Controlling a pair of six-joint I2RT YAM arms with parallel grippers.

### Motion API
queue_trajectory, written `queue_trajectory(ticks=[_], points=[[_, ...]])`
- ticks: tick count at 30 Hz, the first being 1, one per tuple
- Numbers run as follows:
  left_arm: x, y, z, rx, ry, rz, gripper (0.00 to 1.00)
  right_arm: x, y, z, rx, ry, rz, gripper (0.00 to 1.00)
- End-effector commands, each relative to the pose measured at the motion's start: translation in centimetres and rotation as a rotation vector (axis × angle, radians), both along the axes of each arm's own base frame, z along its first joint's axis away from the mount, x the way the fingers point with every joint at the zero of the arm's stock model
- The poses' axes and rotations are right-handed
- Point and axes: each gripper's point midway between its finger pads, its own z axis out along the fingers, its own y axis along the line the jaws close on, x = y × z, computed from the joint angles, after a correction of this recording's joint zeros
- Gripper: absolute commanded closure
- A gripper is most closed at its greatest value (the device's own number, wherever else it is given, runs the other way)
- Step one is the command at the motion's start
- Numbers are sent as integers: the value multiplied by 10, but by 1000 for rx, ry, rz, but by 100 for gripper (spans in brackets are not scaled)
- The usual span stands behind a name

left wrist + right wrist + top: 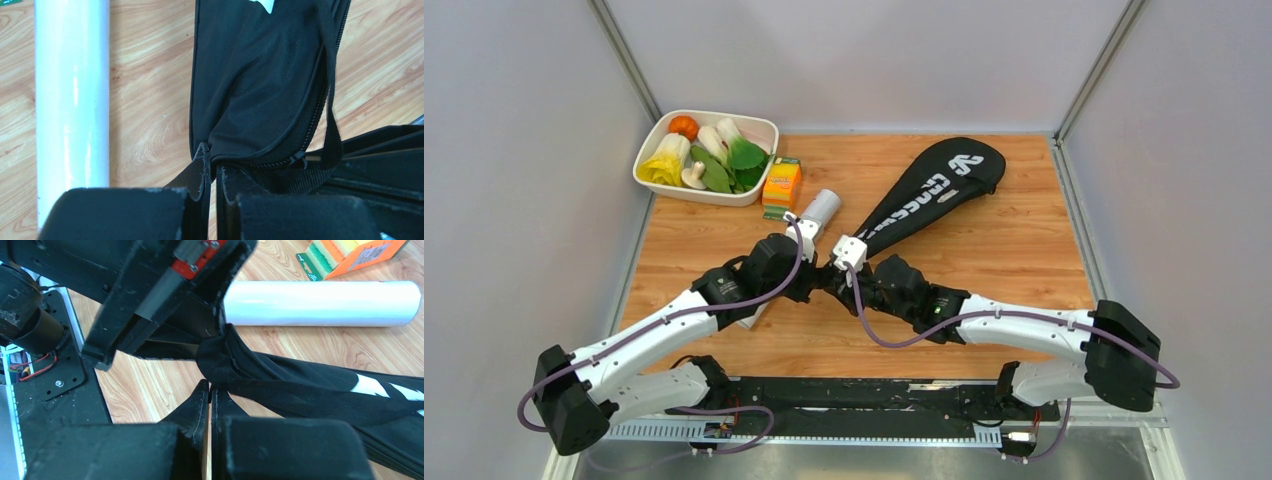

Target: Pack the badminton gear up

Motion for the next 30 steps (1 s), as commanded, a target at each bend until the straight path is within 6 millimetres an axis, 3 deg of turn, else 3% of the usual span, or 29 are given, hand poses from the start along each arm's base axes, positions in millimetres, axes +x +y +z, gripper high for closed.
queue_trajectory(ticks=[1, 6, 12, 17, 18, 20, 23, 25, 30], points=[[18, -28, 34, -146, -96, -8, 100, -31, 36, 40, 123, 10, 136, 100], [19, -31, 44, -163, -101, -9, 100, -24, 42, 4, 46, 71, 47, 100], [12, -35, 57, -235, -98, -24, 100, -14, 37, -14, 41, 94, -67, 100], [9, -33, 64, -261, -104, -17, 100, -1, 21, -29, 31, 113, -198, 100], [8, -32, 62, -258, -103, -17, 100, 1, 17, -27, 38, 121, -220, 94], [7, -31, 57, -252, -105, -23, 100, 2, 8, -18, 64, 134, -257, 72], [5, -32, 49, -248, -97, -36, 100, -1, -8, -7, 95, 151, -286, 46], [4, -32, 42, -241, -86, -45, 100, -10, -15, 0, 98, 151, -245, 25], [0, -36, 35, -250, -71, -69, 98, -24, -52, 14, 103, 126, -222, 1]])
